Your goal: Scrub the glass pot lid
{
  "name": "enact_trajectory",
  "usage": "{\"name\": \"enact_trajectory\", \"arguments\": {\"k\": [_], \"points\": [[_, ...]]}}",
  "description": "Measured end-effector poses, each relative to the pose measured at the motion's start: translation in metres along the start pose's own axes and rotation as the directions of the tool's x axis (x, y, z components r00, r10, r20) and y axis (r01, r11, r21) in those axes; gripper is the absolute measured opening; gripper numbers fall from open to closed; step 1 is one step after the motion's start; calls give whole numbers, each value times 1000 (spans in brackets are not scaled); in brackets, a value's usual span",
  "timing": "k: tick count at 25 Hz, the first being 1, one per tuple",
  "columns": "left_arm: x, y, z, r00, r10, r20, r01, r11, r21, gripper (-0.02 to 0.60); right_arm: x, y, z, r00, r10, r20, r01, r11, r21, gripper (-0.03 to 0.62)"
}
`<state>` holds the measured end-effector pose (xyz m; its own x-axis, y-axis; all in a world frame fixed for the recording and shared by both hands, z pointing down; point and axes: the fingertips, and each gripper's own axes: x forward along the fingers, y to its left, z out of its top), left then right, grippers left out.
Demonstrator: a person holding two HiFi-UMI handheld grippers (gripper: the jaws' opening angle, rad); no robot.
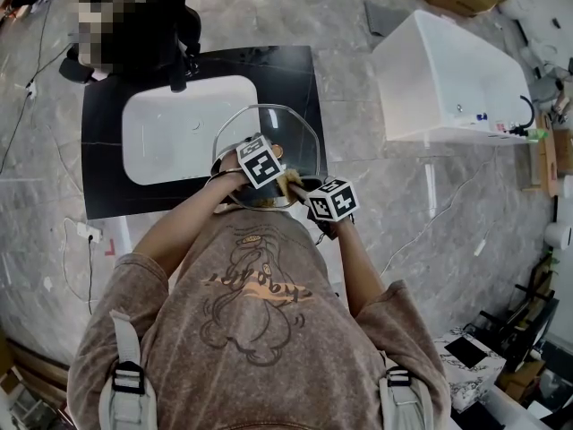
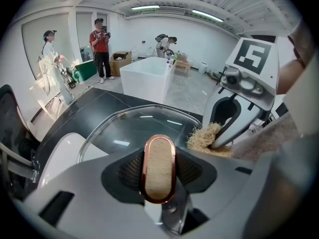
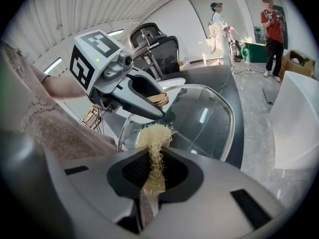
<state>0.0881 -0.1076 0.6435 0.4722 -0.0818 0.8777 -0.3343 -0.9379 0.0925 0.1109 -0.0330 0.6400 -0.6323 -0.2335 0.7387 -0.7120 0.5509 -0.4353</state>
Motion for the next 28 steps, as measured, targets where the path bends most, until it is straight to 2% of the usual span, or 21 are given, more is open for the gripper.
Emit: {"name": "enact_trajectory", "arguments": {"k": [6,10,14,19,28], "points": [[0,0,-1,1000,-6,-24,6,1000,-23,183,1,0,-1,1000,5,-1,-5,1000,3,49],[-3,4,1,1000,4,-19,-6,995,-97,181,-1,-3,4,1000,-5,13,5,1000,6,49],[-5,13,1,999,24,-37,-32,976,-215,181,-4,-8,12,999,-18,34,17,1000,13,49],[-5,25,5,997,58,-46,-70,937,-343,183,1,-7,16,999,-34,37,34,999,0,49],[-2,24,5,996,60,-70,-83,917,-389,184,3,-11,12,998,-66,16,66,998,0,49]]}}
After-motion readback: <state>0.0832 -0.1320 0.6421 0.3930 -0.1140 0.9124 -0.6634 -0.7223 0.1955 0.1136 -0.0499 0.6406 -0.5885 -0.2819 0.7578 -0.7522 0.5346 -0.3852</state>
